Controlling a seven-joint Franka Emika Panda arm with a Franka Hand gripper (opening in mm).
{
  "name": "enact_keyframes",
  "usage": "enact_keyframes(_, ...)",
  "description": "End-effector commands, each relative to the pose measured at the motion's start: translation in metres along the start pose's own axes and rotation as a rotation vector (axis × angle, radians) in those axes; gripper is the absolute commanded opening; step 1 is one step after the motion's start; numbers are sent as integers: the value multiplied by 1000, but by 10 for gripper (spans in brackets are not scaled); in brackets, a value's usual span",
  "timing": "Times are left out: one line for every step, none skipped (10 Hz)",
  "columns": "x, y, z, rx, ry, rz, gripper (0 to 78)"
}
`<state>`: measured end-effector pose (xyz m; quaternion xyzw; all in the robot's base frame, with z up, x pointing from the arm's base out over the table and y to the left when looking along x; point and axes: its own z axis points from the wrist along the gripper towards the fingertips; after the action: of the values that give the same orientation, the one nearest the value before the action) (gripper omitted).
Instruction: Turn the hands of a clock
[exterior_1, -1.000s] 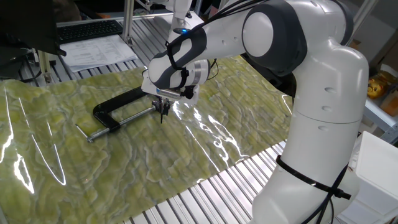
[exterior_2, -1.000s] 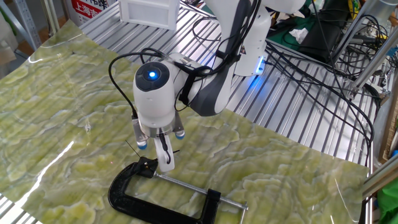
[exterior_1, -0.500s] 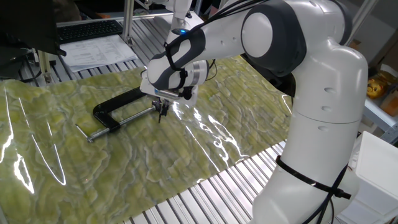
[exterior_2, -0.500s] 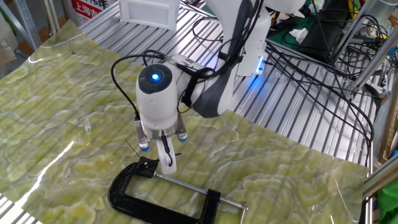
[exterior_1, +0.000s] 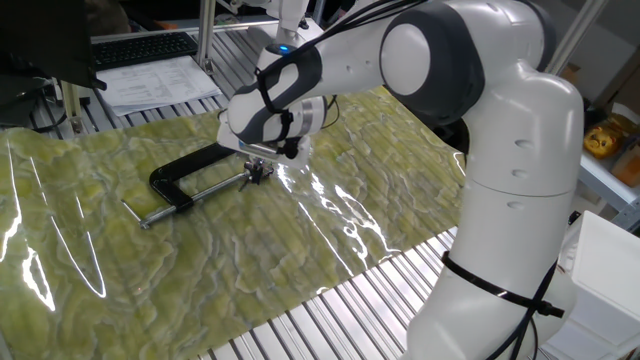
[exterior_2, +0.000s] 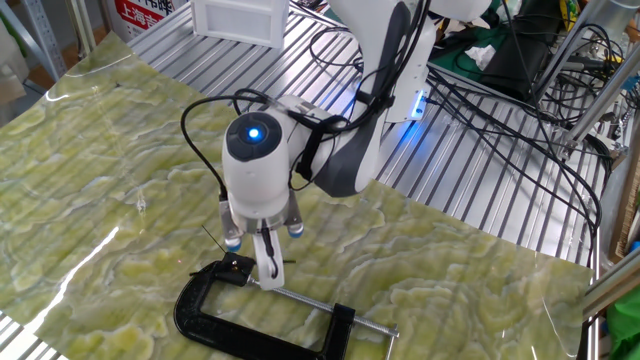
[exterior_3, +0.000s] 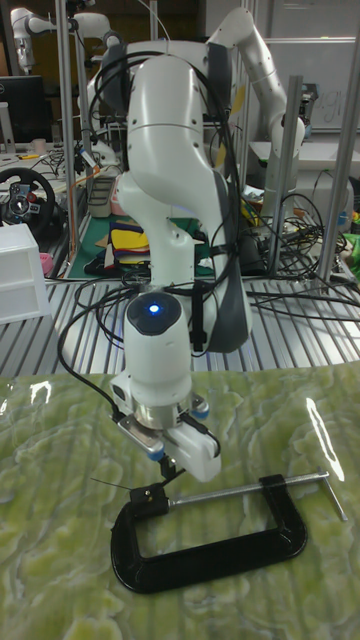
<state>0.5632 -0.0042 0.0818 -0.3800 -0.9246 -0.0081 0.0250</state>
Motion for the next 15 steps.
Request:
enact_keyframes(-3, 4, -1, -1, -3, 11, 0)
enact_keyframes(-4, 6, -1, -1, -5, 26, 0)
enact_keyframes(-5, 6, -1, -1, -5, 32, 0)
enact_keyframes(-5, 6, -1, -1, -5, 35, 0)
enact_keyframes(-6, 8, -1, -2, -7, 47, 0)
enact_keyframes(-7, 9, -1, -2, -7, 50, 0)
enact_keyframes(-7, 11, -3, -2, -6, 70, 0)
enact_keyframes(-5, 14, -5, -3, -4, 82, 0)
enact_keyframes(-4, 14, -5, -3, -4, 84, 0)
enact_keyframes(1, 18, -4, -2, -7, 93, 0)
enact_keyframes(3, 22, -2, -1, -14, 101, 0)
enact_keyframes(3, 24, 0, 0, -17, 103, 0)
enact_keyframes(0, 28, 2, 1, -20, 105, 0)
enact_keyframes(-3, 31, 2, 2, -20, 105, 0)
enact_keyframes(-9, 35, 2, 3, -19, 108, 0)
